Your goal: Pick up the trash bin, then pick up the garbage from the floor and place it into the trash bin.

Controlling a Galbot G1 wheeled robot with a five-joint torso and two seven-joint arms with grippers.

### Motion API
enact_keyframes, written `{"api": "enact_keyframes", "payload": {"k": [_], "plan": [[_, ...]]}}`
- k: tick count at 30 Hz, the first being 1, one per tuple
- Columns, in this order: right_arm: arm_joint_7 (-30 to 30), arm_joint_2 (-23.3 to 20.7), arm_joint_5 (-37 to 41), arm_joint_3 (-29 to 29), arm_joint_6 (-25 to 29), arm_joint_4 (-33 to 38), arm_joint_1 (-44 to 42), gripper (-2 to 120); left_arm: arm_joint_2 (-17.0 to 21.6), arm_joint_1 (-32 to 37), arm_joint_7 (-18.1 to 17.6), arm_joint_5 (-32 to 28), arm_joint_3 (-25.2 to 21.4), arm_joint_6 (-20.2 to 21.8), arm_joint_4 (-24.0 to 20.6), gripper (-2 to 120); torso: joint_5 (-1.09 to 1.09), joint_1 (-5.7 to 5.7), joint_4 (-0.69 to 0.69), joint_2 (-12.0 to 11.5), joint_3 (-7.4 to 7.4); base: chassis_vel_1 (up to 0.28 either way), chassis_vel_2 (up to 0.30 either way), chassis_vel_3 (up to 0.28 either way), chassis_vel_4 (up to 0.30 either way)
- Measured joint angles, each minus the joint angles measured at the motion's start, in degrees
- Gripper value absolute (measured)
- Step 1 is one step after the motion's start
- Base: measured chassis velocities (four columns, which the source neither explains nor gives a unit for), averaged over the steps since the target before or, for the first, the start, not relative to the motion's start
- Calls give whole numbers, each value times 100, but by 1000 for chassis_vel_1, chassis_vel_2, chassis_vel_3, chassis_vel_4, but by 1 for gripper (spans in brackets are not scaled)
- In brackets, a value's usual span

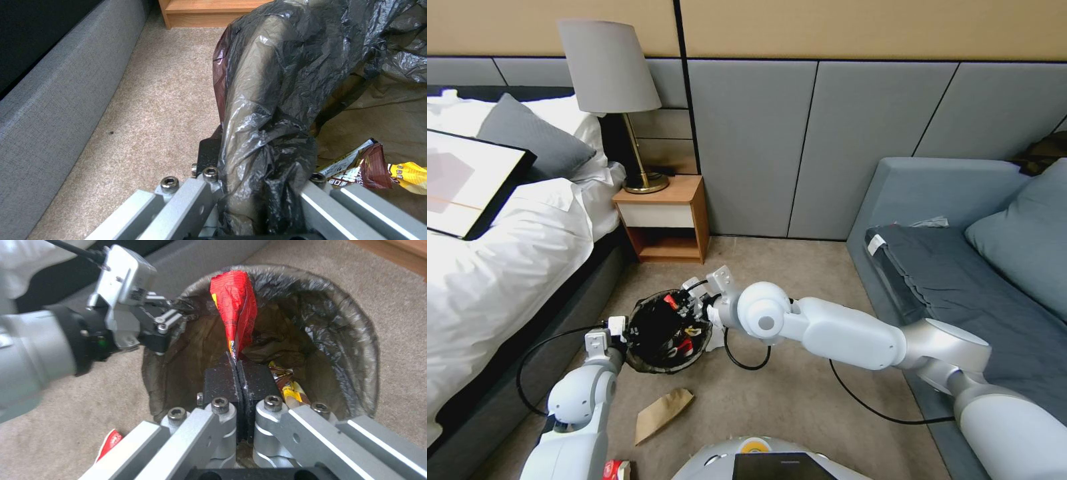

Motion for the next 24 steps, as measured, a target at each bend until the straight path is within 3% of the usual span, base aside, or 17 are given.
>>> {"api": "enact_keyframes", "payload": {"k": [3,6,14,24], "plan": [[-26,93,-71,-16,35,-192,-36,0,-6,6,3,1,-10,0,0,0,0,1,-1,0,0,0,0,0,0],[-29,155,-99,-16,52,-308,-51,8,-16,9,7,3,-18,0,8,0,0,0,-1,0,0,0,0,0,0],[118,276,-82,53,73,-472,-87,42,-54,14,18,40,-21,0,59,0,1,0,-1,0,0,0,0,0,0],[150,243,-72,281,98,-489,-212,76,-53,11,21,46,-21,0,73,0,1,0,-1,0,0,0,0,0,0]]}}
